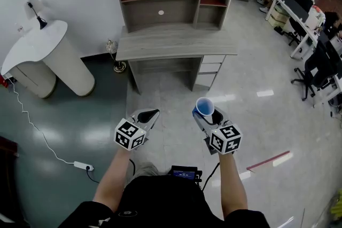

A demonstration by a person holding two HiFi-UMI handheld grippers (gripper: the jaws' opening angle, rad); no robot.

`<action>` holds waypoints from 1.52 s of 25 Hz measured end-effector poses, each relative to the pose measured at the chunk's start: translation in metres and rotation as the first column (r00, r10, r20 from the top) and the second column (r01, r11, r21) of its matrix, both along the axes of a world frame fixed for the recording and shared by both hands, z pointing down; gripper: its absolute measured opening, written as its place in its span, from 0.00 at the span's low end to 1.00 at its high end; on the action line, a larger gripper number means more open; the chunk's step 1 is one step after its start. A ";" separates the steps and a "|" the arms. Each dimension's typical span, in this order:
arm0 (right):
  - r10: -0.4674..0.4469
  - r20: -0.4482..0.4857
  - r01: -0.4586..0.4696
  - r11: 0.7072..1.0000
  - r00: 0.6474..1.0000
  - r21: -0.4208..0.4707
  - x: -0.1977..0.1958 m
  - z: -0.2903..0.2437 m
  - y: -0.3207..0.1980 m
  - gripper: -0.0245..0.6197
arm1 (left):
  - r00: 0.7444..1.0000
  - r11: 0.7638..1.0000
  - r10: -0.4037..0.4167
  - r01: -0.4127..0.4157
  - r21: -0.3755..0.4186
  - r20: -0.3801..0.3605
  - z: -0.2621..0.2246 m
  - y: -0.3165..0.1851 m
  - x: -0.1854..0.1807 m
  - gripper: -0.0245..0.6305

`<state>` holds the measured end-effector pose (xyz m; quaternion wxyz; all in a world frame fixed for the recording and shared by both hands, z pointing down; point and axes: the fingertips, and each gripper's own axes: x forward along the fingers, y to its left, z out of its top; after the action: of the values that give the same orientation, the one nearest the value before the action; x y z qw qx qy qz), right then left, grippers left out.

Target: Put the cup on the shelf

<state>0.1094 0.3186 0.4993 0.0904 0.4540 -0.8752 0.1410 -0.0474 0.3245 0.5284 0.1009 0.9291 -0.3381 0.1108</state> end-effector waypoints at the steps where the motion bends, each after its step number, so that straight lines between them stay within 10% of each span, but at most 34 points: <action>1: -0.001 0.001 0.001 1.000 1.000 -0.001 0.001 0.001 0.000 0.44 | 1.000 1.000 -0.001 0.001 -0.003 0.001 0.001 0.000 0.001 0.04; 38: 0.108 -0.017 -0.109 0.993 0.994 -0.047 -0.038 0.020 -0.189 0.44 | 0.989 0.988 0.143 -0.145 -0.045 -0.027 0.027 -0.205 -0.025 0.04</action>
<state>0.0718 0.1299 0.5197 0.0996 0.4995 -0.8449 0.1635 -0.0723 0.1193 0.5555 0.1186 0.9497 -0.2662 0.1148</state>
